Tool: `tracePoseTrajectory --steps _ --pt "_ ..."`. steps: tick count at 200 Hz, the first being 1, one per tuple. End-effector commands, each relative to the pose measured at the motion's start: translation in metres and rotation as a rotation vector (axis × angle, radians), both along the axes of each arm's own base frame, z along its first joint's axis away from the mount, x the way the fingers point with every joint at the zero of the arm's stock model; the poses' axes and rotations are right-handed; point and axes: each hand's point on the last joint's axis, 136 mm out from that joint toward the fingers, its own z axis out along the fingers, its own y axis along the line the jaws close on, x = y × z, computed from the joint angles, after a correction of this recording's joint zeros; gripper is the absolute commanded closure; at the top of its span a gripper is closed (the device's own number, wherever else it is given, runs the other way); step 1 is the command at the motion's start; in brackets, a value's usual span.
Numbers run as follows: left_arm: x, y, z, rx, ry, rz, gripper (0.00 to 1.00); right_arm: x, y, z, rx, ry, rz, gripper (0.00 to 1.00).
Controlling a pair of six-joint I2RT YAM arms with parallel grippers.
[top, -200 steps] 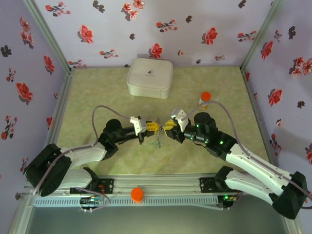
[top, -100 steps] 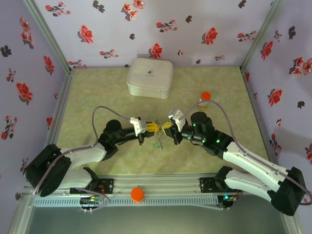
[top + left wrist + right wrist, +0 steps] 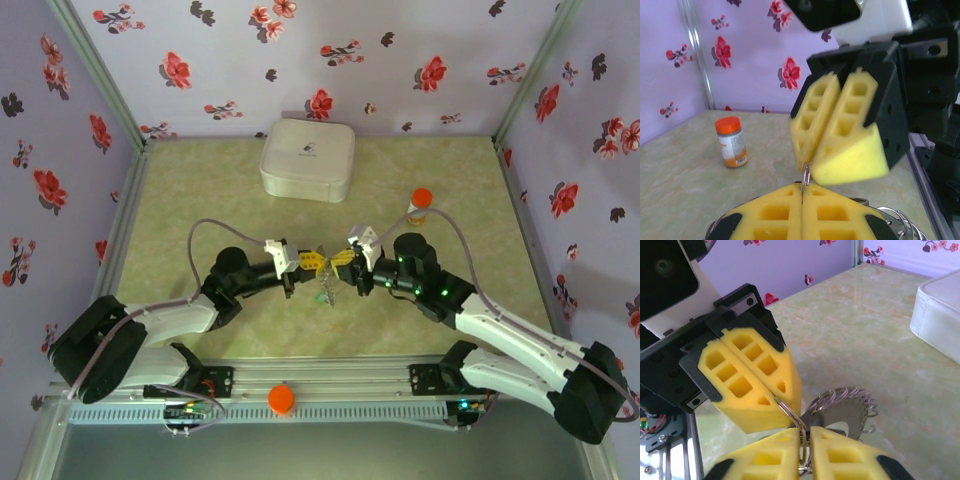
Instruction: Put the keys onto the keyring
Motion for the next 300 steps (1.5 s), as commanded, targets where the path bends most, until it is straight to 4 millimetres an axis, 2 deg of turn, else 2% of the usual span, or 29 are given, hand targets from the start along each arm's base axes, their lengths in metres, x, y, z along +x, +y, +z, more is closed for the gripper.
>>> tracePoseTrajectory --steps 1,25,55,99,156,192,248,261,282,291,300 --pt "-0.008 -0.002 0.034 -0.106 -0.082 -0.035 1.0 -0.008 -0.001 0.012 0.041 -0.052 0.042 0.75" --pt "-0.01 -0.005 0.031 -0.1 -0.059 -0.064 1.0 -0.012 0.001 0.028 0.075 -0.156 0.082 0.68" --pt "-0.015 -0.009 0.03 -0.102 -0.026 -0.104 1.0 -0.011 0.002 0.024 0.026 -0.236 0.107 0.67" --pt "-0.02 -0.009 0.031 -0.101 -0.019 -0.131 1.0 -0.007 0.002 0.013 -0.015 -0.222 0.107 0.74" --pt "-0.022 -0.009 0.031 -0.1 -0.018 -0.145 1.0 -0.017 -0.002 0.008 -0.034 -0.187 0.154 0.78" --pt "-0.023 -0.008 0.031 -0.101 -0.015 -0.146 1.0 -0.015 -0.007 0.012 -0.027 -0.196 0.135 0.79" --pt "-0.025 -0.011 0.034 -0.103 -0.006 -0.172 1.0 -0.018 0.006 0.017 0.021 -0.166 0.192 0.81" --pt "-0.026 -0.011 0.033 -0.102 0.0 -0.176 1.0 -0.019 0.007 0.017 0.021 -0.158 0.205 0.86" --pt "-0.026 -0.01 0.031 -0.096 -0.003 -0.17 1.0 -0.021 0.007 0.018 0.009 -0.156 0.217 1.0" --pt "-0.024 -0.009 0.029 -0.089 -0.004 -0.151 1.0 -0.022 0.005 0.017 -0.013 -0.156 0.222 1.0" --pt "-0.018 -0.008 0.025 -0.076 0.006 -0.116 0.87 -0.022 0.003 0.017 -0.04 -0.163 0.225 1.0"
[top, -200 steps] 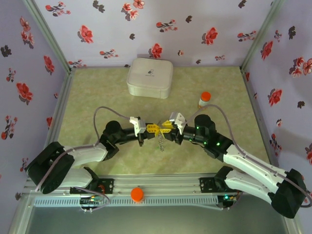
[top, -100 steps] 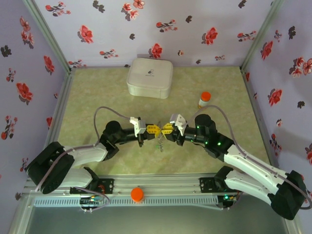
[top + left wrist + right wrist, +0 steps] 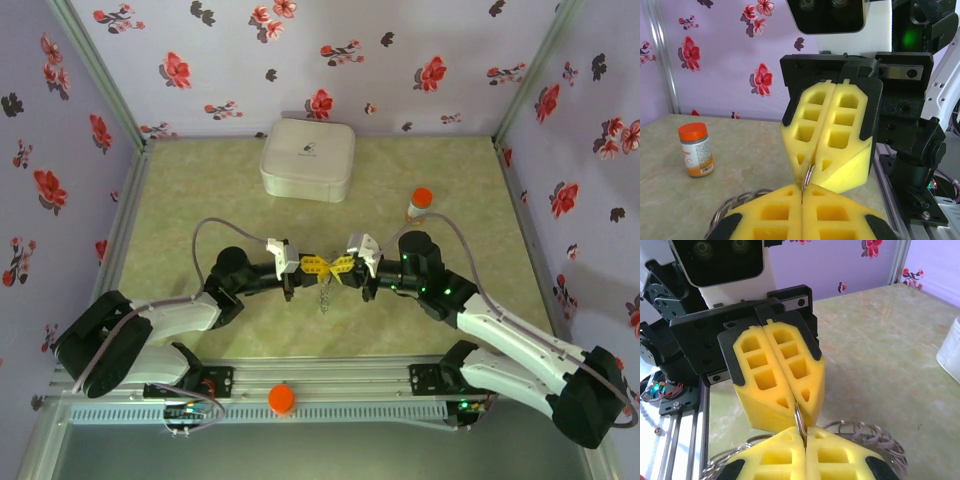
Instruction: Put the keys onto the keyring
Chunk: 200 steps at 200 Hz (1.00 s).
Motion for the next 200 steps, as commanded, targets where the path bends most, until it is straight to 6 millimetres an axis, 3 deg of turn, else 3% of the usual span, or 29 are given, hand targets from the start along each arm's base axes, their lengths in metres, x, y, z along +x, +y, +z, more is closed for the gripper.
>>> tracePoseTrajectory --steps 1,22,75,139,153,164,200 --pt "0.0 -0.001 0.022 -0.049 -0.065 0.013 0.86 -0.005 0.001 0.013 -0.023 -0.021 0.038 1.0" --pt "0.005 -0.004 0.005 0.07 -0.068 0.03 0.68 -0.007 -0.005 0.006 -0.142 -0.042 0.05 1.0" --pt "0.007 -0.001 -0.032 0.358 -0.108 0.033 0.69 -0.011 -0.008 0.001 -0.36 -0.116 0.116 1.0" --pt "-0.008 -0.004 -0.008 0.262 -0.185 -0.02 0.84 -0.019 0.014 0.004 -0.412 -0.12 0.231 1.0" --pt "-0.012 -0.003 -0.001 0.216 -0.2 -0.024 0.91 -0.016 0.017 0.006 -0.396 -0.119 0.22 1.0" --pt "-0.013 -0.001 0.001 0.196 -0.206 -0.019 1.0 -0.012 0.018 0.008 -0.371 -0.115 0.184 0.96" --pt "-0.008 0.004 0.001 0.152 -0.216 0.038 1.0 0.002 0.007 0.024 -0.207 -0.031 0.043 0.69"
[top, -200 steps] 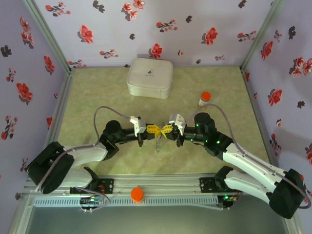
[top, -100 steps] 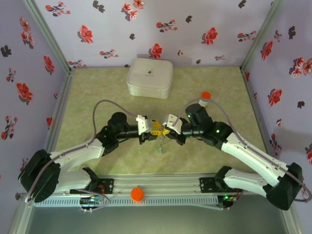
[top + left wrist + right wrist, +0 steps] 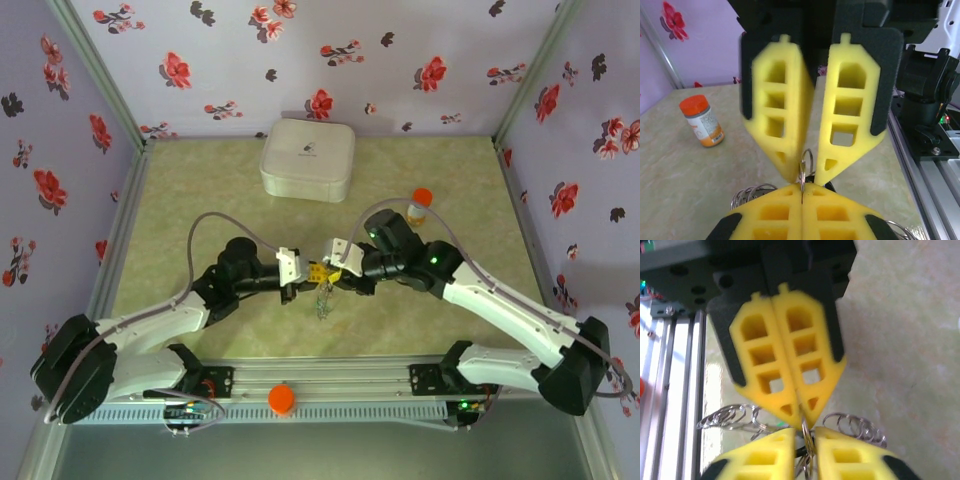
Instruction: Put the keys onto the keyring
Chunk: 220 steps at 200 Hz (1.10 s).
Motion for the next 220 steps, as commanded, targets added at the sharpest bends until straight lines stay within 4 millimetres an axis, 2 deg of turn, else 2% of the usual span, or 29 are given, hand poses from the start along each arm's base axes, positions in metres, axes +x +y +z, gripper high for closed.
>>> tracePoseTrajectory --steps 1,30,54,72,107,135,155,189,220 --pt "0.0 0.001 0.019 -0.101 -0.061 0.02 1.0 0.009 0.003 0.035 0.201 0.026 -0.082 0.69" --pt "0.018 0.003 0.019 -0.163 -0.058 0.119 1.0 0.022 -0.007 0.047 0.298 0.151 -0.278 0.55" --pt "0.034 0.004 0.019 -0.212 -0.034 0.206 1.0 0.033 -0.013 0.054 0.371 0.302 -0.458 0.55" --pt "0.038 0.007 0.019 -0.254 -0.017 0.237 1.0 0.031 -0.015 0.047 0.375 0.407 -0.522 0.55" --pt "0.038 0.004 0.016 -0.258 0.002 0.224 1.0 0.032 -0.024 0.016 0.268 0.472 -0.612 0.58" --pt "0.03 0.002 0.018 -0.261 0.008 0.177 1.0 0.04 -0.023 0.012 0.238 0.479 -0.647 0.59" --pt "0.025 0.001 0.02 -0.266 0.017 0.146 1.0 0.035 -0.014 0.009 0.227 0.522 -0.598 0.61" --pt "0.022 0.001 0.022 -0.275 0.02 0.131 1.0 0.031 -0.005 0.008 0.215 0.577 -0.552 0.68" --pt "0.021 0.001 0.023 -0.279 0.015 0.127 1.0 0.032 -0.005 0.01 0.22 0.577 -0.55 0.81"
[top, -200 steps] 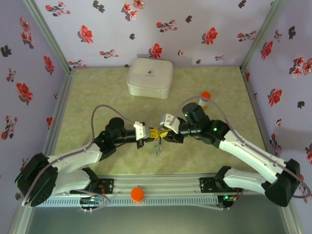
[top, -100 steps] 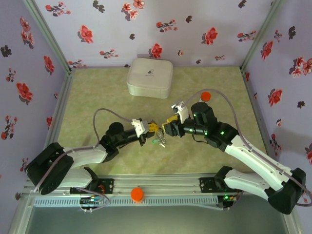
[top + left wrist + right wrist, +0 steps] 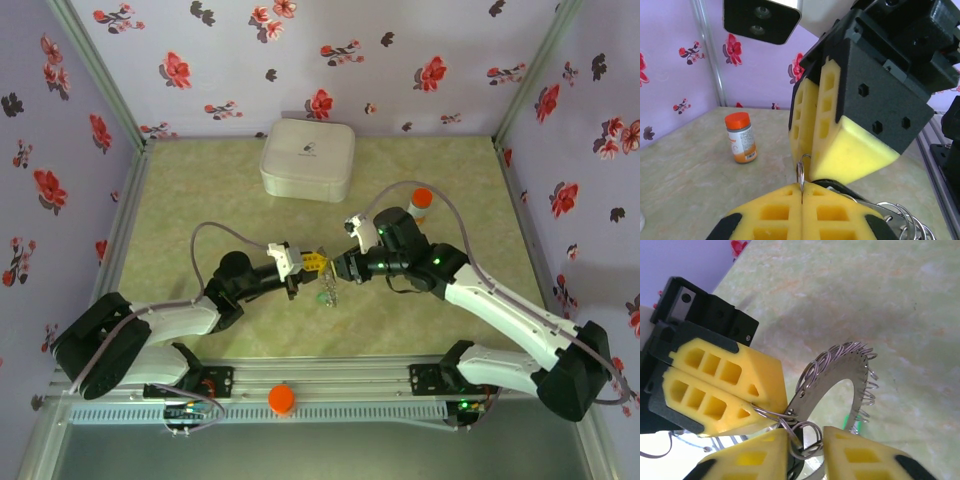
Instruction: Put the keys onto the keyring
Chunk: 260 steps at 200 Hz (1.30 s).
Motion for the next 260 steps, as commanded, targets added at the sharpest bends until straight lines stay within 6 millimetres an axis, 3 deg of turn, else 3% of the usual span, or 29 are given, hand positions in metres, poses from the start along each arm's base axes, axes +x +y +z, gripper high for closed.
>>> tracePoseTrajectory --steps 1,41,78,112,128,155,177,211,260 --pt "-0.008 0.0 0.018 -0.063 -0.045 -0.029 1.0 0.001 0.003 0.015 0.035 -0.003 0.01 0.81" --pt "-0.009 0.001 0.018 -0.062 -0.047 -0.034 1.0 0.007 -0.004 0.013 0.006 -0.013 -0.019 0.92" --pt "-0.015 -0.001 0.026 -0.078 -0.068 -0.069 1.0 0.014 -0.01 -0.01 -0.001 0.063 -0.035 0.93" --pt "-0.017 -0.003 0.036 -0.093 -0.094 -0.088 1.0 0.008 0.002 -0.008 0.058 0.115 0.033 0.84" --pt "-0.016 -0.004 0.035 -0.089 -0.098 -0.088 1.0 0.007 0.002 -0.002 0.065 0.093 0.048 0.73" --pt "-0.015 -0.006 0.027 -0.073 -0.082 -0.095 1.0 0.014 -0.012 0.009 0.022 -0.055 0.025 0.56" --pt "-0.017 -0.007 0.022 -0.065 -0.062 -0.111 1.0 0.01 -0.028 0.018 0.006 -0.306 0.062 0.55" --pt "-0.022 -0.011 0.023 -0.067 -0.045 -0.16 1.0 -0.018 -0.024 0.038 0.161 -0.715 0.253 0.53" --pt "-0.03 -0.015 0.026 -0.072 -0.032 -0.219 1.0 -0.025 -0.008 0.035 0.2 -0.68 0.363 0.59"
